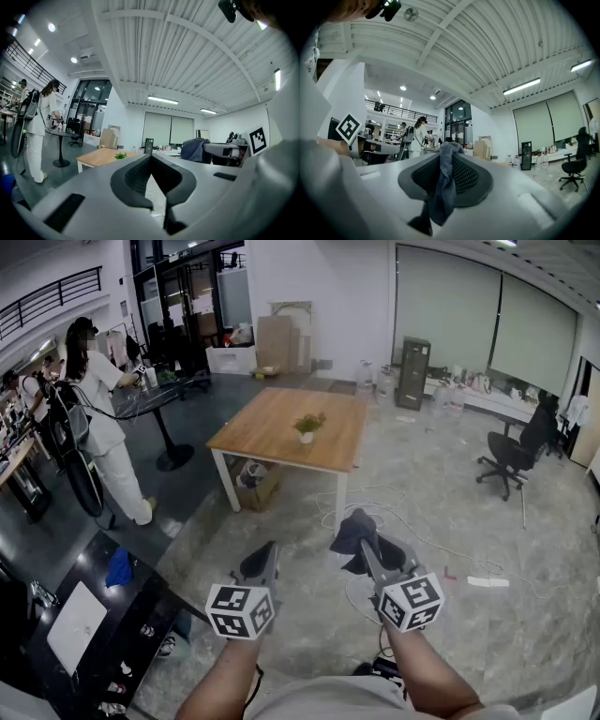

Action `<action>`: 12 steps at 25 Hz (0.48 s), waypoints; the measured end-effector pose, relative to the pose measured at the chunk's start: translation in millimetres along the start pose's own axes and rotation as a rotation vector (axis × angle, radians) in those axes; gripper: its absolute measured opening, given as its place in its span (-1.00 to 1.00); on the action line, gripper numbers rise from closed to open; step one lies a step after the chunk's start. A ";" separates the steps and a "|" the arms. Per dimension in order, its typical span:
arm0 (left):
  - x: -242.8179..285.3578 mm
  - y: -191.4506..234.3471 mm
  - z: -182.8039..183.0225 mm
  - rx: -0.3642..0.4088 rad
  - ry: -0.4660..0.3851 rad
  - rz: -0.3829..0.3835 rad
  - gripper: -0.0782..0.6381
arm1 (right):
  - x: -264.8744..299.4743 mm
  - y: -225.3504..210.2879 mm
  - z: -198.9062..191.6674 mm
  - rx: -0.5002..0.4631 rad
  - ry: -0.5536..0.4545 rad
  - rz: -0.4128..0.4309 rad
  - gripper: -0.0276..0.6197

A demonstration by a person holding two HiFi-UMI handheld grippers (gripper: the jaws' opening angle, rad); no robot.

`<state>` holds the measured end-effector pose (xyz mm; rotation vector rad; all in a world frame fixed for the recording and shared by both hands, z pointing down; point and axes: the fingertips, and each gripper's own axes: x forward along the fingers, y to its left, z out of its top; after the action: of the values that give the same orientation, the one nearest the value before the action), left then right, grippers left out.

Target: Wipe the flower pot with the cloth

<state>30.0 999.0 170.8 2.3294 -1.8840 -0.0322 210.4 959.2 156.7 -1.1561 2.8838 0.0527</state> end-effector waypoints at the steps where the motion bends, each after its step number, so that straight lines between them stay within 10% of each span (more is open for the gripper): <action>1: 0.8 -1.0 1.0 0.000 0.002 -0.002 -0.76 | -0.3 -0.6 0.7 0.002 0.000 -0.001 -0.71; 12: 16.8 9.9 -2.4 0.012 0.016 -0.006 -0.76 | 16.1 -3.9 -2.7 0.019 -0.013 0.008 -0.70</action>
<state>24.2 980.8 175.7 2.3363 -1.8744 -0.0034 201.5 945.1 158.6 -1.1369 2.8712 0.0330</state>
